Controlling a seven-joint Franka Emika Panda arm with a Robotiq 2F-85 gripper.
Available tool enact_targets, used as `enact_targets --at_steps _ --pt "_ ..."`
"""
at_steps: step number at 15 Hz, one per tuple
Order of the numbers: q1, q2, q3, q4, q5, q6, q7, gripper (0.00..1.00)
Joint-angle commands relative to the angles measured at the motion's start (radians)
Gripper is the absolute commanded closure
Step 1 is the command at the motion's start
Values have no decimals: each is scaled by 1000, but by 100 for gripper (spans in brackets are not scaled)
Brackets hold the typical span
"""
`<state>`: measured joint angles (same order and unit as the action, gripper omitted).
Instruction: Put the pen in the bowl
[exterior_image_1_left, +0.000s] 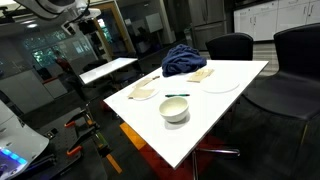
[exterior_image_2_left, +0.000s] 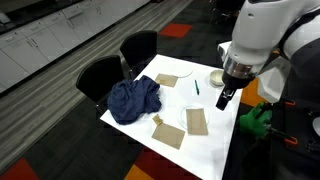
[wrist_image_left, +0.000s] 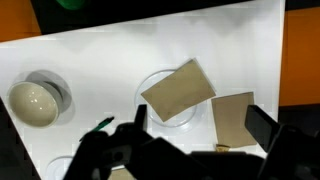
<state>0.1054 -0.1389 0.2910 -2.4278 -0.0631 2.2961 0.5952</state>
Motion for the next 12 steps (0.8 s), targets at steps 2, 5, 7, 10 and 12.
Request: enact_targets --at_steps 2,5,7,10,12 --pt "-8 118 -45 75 -68 101 182 0" --pt "-6 175 -96 100 -118 172 292 0" --pt "-4 213 -134 116 -143 211 357 0" --pt "-1 260 -190 139 -152 254 414 0" --pt "-1 289 -225 151 -147 287 431 0"
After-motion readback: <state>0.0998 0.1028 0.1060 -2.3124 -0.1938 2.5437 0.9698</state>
